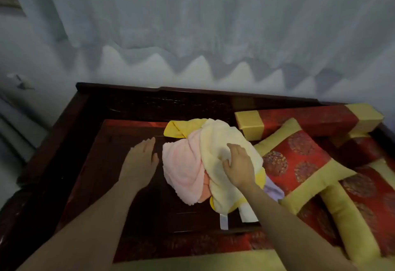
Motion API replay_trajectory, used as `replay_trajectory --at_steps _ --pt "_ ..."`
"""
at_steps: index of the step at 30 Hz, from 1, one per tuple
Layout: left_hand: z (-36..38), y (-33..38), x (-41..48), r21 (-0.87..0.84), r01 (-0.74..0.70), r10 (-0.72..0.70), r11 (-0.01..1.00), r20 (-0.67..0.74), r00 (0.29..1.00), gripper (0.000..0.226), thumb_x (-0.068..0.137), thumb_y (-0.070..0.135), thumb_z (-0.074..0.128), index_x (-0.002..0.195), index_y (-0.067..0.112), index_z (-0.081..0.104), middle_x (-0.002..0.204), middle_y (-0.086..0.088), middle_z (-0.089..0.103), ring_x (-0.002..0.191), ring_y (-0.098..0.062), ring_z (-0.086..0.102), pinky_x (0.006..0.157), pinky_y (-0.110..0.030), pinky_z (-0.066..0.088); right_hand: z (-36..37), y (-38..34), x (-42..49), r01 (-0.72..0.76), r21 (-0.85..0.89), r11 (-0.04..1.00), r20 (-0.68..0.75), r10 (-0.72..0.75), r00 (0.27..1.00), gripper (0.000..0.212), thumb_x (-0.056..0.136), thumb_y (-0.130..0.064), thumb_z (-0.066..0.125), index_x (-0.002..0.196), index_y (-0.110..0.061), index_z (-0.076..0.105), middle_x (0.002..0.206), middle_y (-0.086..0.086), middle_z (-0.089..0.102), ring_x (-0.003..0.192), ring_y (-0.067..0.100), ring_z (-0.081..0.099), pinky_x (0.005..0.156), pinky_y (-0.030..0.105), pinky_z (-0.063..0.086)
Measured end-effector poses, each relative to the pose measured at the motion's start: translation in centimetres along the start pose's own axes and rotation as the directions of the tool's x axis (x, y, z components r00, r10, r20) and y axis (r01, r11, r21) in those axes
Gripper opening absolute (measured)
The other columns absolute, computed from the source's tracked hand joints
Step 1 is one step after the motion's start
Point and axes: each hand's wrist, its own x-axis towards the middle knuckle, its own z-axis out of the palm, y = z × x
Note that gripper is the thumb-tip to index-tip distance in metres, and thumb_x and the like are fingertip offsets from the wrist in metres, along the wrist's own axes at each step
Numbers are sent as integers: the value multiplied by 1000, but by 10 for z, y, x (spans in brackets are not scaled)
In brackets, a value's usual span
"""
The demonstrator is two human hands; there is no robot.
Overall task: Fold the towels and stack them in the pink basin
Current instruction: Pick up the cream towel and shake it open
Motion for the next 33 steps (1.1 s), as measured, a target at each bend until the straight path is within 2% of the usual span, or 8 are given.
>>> replay_trajectory --at_steps 9,15,17,20,24,29,31,33 --pt "30 -23 34 -57 39 -30 998 161 987 54 98 27 42 148 12 28 150 -11 38 139 -24 34 115 -39 27 39 28 -6 -259 -476 841 241 408 881 30 87 -28 49 115 -17 51 116 3 53 113 25 45 83 40 35" --pt "64 15 85 -239 167 -73 956 357 931 52 97 35 37 143 10 37 147 -13 41 133 -29 39 109 -39 33 31 19 -27 76 -241 968 289 -3 957 18 75 -35 44 86 -21 39 70 1 56 61 29 57 55 30 28" --pt "80 46 104 -361 339 -159 869 445 881 59 94 45 39 140 7 40 143 -17 45 130 -34 42 107 -38 34 18 7 -36 206 -137 969 349 -148 925 17 87 -34 43 95 -23 32 69 1 59 55 28 56 53 29 27" --pt "103 87 126 -574 639 -254 512 610 751 71 84 55 53 139 12 39 129 -15 54 112 -33 56 89 -41 51 6 -1 -50 366 -214 906 356 -277 893 19 90 -39 45 102 -26 41 64 -8 58 46 15 53 46 28 20" --pt "120 117 144 -660 679 -204 321 652 730 93 65 50 75 140 13 34 134 -9 50 117 -30 54 97 -46 49 5 14 -62 414 -160 896 405 -323 855 20 89 -39 52 102 -26 44 69 -9 58 49 16 55 43 25 22" --pt "104 131 151 -675 619 -13 402 672 740 67 68 22 71 131 13 51 136 -12 52 119 -32 53 103 -48 44 -3 17 -54 247 37 968 468 -235 852 29 87 -30 51 114 -27 42 96 -1 61 80 23 58 58 32 39" --pt "70 129 138 -772 588 147 241 628 764 58 62 21 62 119 13 63 125 -15 62 112 -31 59 99 -48 47 -7 20 -49 59 109 992 479 -104 871 36 85 -24 54 119 -34 47 98 -7 59 81 7 51 70 28 42" --pt "42 109 112 -780 619 197 90 623 757 42 74 11 53 114 13 66 109 -9 70 101 -25 65 90 -41 51 -14 24 -42 -80 208 975 477 -29 878 40 78 -16 62 94 -51 53 77 -19 56 68 -2 47 61 18 36"
